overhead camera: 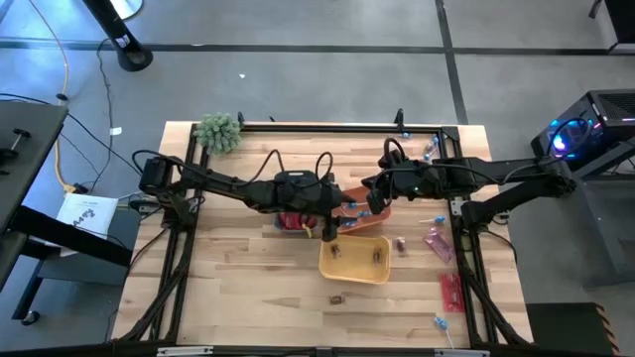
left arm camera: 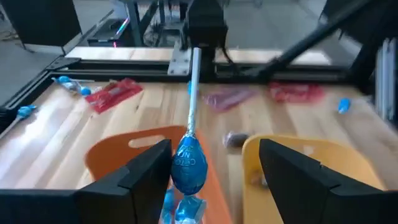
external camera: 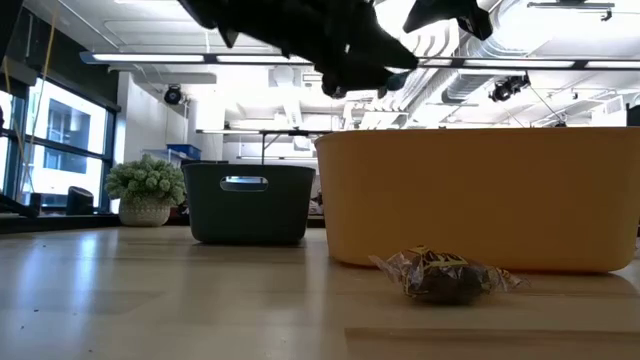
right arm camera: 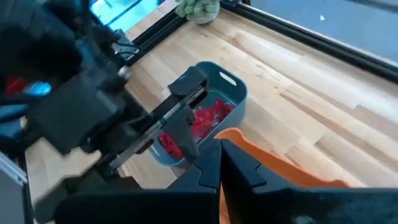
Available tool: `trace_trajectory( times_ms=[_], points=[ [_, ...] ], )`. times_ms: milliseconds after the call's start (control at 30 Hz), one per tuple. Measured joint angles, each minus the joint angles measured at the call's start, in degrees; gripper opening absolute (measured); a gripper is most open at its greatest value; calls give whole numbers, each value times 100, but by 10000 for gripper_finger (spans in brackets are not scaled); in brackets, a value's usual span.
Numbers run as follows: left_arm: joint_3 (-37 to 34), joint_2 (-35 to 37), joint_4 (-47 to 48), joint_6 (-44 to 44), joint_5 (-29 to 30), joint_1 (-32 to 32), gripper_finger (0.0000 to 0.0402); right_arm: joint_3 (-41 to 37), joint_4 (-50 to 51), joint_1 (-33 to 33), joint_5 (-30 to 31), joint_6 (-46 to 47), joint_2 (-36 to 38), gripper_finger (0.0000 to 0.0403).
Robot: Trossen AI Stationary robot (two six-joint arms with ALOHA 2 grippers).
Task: Sort candy
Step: Put the blue lollipop into the orange bin
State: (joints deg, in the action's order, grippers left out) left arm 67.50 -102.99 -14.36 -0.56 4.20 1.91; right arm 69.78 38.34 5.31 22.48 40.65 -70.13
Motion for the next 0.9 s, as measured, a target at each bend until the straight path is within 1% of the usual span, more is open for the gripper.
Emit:
trace_trajectory(
  times_ms=[67, 133, 200, 233, 367, 500, 633, 900],
  points=[
    [14, -66, 300, 344, 268, -4, 237, -1, 13, -88, -55, 401, -3, 0],
    [2, -134, 452, 645, 704, -2, 238, -14, 66, -217, -431, 860, -30, 0],
    [-6, -133, 354, 783, 957, -7, 238, -15, 136, -278, -785, 1033, -159, 0],
    [12, -116, 213, 846, 1004, -17, 238, -22, 164, -274, -815, 1040, -250, 0],
    [15, -117, 67, 970, 1030, -48, 238, -26, 102, -263, -943, 1050, -697, 0],
    [9, -116, 69, 975, 1029, -38, 239, -35, 233, -285, -832, 1140, -1122, 0],
    [10, -114, 154, 979, 1038, 30, 239, -35, 194, -313, -809, 1140, -1198, 0],
    [10, -115, 119, 980, 1023, 74, 239, -35, 421, -338, -720, 1096, -1198, 0]
  ],
)
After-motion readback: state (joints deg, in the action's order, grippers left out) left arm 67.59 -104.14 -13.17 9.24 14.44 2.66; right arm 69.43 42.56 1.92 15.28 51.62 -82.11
